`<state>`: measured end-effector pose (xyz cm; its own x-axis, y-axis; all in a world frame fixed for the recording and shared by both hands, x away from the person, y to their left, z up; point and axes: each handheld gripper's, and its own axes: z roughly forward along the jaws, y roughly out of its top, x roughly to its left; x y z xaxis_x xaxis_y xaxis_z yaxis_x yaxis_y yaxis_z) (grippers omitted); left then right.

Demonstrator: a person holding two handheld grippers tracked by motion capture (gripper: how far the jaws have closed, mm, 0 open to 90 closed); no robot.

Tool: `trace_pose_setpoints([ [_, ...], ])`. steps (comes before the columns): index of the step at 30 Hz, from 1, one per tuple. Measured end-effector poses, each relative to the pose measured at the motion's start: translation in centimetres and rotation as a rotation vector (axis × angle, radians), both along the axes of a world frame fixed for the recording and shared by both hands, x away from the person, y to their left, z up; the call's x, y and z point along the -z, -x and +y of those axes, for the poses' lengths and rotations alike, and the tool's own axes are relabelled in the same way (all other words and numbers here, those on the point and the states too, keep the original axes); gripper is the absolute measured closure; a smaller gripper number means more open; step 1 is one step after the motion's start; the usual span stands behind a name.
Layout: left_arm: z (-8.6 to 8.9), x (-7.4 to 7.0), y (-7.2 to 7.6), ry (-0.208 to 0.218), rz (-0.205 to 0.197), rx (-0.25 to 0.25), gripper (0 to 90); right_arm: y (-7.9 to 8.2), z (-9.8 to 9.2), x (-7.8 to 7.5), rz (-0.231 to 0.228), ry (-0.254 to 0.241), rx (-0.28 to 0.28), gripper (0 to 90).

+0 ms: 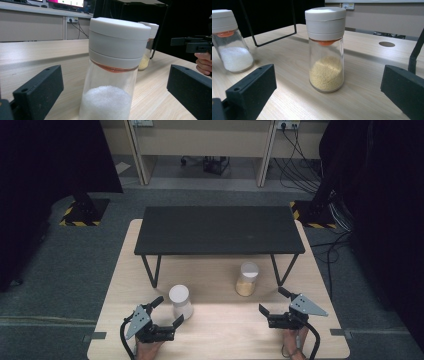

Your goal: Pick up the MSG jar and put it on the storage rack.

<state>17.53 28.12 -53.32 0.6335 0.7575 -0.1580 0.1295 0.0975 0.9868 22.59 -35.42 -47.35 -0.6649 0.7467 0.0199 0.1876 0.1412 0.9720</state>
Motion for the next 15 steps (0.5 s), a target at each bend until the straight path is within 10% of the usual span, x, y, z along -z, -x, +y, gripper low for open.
trace_pose_setpoints([
  [15,-0.01,0.0,0.02,-0.001,0.0,-0.001,0.0,-0.07,0.08,0.0,0.002,0.001,-0.008,0.2],
])
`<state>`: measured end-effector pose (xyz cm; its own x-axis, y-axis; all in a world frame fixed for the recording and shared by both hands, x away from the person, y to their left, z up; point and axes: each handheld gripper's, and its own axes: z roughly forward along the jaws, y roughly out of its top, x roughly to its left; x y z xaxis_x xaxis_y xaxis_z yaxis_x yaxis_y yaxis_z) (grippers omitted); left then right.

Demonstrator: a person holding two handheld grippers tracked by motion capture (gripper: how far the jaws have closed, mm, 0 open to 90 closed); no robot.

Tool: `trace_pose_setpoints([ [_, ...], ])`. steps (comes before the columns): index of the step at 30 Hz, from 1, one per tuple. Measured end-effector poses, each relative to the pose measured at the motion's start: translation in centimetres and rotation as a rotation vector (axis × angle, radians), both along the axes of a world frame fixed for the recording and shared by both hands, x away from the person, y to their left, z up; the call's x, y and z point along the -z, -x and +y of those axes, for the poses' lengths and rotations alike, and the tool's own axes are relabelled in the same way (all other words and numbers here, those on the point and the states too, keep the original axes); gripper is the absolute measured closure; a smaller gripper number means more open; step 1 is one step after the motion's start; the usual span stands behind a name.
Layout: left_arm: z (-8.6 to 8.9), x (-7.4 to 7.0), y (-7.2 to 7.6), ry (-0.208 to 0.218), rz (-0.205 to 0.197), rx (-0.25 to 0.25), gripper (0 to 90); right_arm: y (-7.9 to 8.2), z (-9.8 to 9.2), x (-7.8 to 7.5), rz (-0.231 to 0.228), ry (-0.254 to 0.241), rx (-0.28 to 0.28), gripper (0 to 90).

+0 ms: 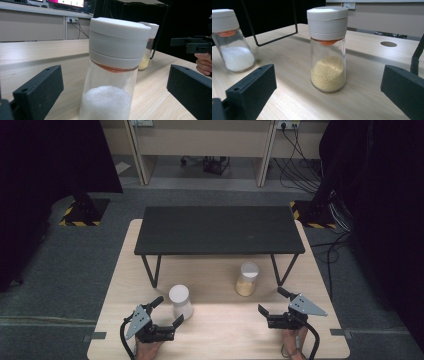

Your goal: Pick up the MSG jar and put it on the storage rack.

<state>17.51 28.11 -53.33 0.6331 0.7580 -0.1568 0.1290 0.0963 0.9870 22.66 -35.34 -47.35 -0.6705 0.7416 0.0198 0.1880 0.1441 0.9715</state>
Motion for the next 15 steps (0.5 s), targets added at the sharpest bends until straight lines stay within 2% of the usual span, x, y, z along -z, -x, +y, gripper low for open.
trace_pose_setpoints([
  [15,-0.04,-0.05,0.03,-0.003,0.003,-0.004,0.1,-0.02,-0.01,-0.03,-0.002,0.002,0.0,0.2],
])
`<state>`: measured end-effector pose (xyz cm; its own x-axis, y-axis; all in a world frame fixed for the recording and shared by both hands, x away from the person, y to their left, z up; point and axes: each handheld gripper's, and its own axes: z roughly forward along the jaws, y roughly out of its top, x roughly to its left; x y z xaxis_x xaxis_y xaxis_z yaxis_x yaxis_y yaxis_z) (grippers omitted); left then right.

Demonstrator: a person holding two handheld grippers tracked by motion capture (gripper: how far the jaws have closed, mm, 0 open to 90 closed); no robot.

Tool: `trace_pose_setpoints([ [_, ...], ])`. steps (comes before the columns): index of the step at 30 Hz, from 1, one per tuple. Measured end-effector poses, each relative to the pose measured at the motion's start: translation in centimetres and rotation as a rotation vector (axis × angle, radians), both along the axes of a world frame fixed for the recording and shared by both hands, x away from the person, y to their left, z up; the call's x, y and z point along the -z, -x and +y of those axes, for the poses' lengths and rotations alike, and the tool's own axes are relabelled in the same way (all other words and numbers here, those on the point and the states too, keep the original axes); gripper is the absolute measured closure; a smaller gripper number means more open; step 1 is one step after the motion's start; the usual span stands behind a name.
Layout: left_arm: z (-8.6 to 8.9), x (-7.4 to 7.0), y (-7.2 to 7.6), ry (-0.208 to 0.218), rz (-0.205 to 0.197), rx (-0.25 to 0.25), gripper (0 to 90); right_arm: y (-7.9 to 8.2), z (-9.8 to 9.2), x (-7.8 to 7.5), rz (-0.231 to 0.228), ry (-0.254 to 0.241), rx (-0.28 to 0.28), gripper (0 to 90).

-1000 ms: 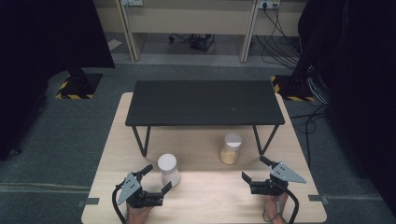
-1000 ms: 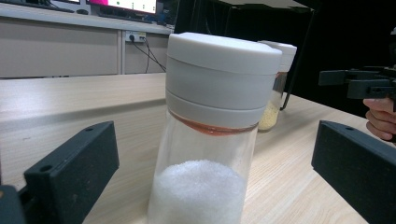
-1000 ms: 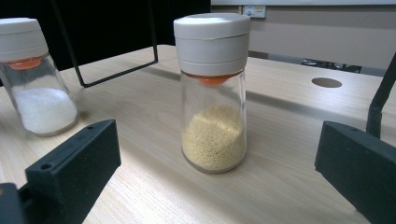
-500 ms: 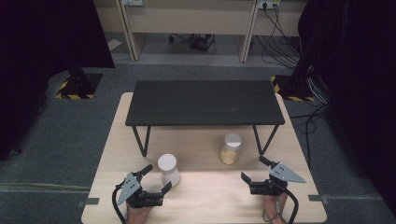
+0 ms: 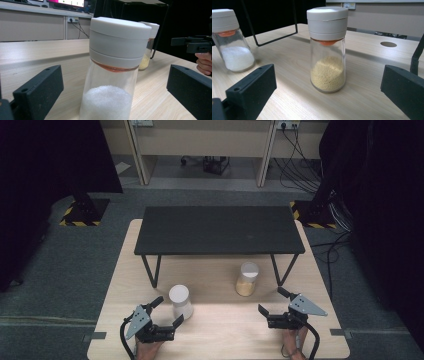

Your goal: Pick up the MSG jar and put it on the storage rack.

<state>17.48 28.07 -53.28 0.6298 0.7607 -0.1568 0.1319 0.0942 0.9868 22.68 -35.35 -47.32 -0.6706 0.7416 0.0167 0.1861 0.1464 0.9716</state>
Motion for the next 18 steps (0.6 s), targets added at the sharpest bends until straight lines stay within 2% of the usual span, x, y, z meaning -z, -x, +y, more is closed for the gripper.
trace_pose_setpoints([
  [18,-0.39,-0.24,0.28,-0.029,-0.013,-0.01,0.1,0.14,-0.07,0.02,-0.001,-0.003,0.001,0.2],
])
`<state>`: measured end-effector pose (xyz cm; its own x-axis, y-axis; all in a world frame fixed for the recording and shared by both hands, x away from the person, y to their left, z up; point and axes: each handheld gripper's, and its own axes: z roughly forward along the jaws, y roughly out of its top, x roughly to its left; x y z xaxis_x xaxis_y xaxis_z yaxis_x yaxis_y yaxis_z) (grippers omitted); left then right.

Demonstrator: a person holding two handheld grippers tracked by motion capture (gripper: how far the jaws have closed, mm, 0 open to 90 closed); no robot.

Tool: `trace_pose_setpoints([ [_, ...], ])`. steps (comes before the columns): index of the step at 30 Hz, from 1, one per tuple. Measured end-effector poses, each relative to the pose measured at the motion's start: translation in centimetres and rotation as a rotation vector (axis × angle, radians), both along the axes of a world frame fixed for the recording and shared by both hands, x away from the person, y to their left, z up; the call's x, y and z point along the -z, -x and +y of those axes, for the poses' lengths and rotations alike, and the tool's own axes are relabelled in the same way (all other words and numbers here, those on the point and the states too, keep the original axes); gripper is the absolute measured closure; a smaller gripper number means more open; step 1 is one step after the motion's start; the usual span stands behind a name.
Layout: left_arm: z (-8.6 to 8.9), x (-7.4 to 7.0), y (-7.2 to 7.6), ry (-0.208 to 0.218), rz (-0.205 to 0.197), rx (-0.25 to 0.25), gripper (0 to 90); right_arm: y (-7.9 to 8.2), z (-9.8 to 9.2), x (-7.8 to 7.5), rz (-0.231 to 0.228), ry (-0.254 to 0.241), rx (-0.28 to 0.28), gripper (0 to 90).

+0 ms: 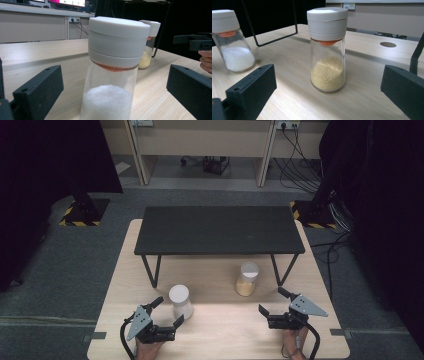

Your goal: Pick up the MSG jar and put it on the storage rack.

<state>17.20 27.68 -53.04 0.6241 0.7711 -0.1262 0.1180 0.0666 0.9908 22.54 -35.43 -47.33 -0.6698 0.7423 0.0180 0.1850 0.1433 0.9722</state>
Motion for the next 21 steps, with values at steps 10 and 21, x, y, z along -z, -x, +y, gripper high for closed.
trace_pose_setpoints([
  [10,-0.31,-0.44,-0.01,-0.014,0.0,0.005,0.1,-0.02,0.02,0.01,0.003,0.002,0.001,0.2],
  [21,-0.85,-0.8,-0.05,-0.036,-0.015,0.009,0.1,-0.02,0.04,0.01,0.005,0.0,-0.003,0.2],
])
